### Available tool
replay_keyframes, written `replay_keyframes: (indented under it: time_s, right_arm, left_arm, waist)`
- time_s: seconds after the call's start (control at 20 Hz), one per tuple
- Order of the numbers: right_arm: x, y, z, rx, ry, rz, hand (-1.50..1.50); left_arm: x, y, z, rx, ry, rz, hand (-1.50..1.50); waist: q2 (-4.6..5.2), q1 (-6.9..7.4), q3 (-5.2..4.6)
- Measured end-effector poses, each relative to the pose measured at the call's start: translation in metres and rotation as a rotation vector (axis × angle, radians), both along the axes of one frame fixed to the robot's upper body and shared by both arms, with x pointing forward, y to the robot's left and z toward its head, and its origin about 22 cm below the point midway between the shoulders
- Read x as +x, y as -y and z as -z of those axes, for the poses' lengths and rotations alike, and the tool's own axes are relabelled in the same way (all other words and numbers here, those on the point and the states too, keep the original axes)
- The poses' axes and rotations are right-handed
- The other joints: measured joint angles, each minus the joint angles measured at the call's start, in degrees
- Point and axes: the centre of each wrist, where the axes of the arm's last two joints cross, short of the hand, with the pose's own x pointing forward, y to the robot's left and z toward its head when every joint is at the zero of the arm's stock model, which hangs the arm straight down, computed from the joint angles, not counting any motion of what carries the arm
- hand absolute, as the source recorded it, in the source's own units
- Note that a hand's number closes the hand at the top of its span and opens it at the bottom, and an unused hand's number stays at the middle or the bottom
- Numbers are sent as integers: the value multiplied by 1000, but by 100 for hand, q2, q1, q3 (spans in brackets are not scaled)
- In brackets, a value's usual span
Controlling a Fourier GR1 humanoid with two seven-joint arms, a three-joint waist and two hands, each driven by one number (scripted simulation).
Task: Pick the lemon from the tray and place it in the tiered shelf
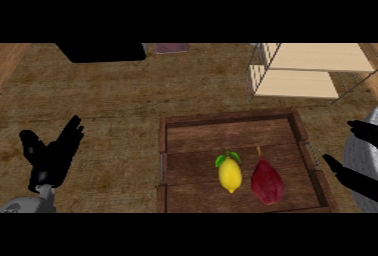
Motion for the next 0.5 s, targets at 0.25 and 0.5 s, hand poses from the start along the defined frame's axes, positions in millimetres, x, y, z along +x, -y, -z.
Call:
replay_keyframes:
  time_s: [0.25, 0.5]
  right_arm:
    - [-38, -22, -21, -37, -67, -120, -150]
    - [-64, -48, -60, -71, -158, -206, -150]
  left_arm:
    - [4, 4, 0, -11, -2, 14, 0]
    - [7, 14, -3, -17, -12, 23, 0]
  waist:
    - [14, 116, 22]
    - [26, 205, 25]
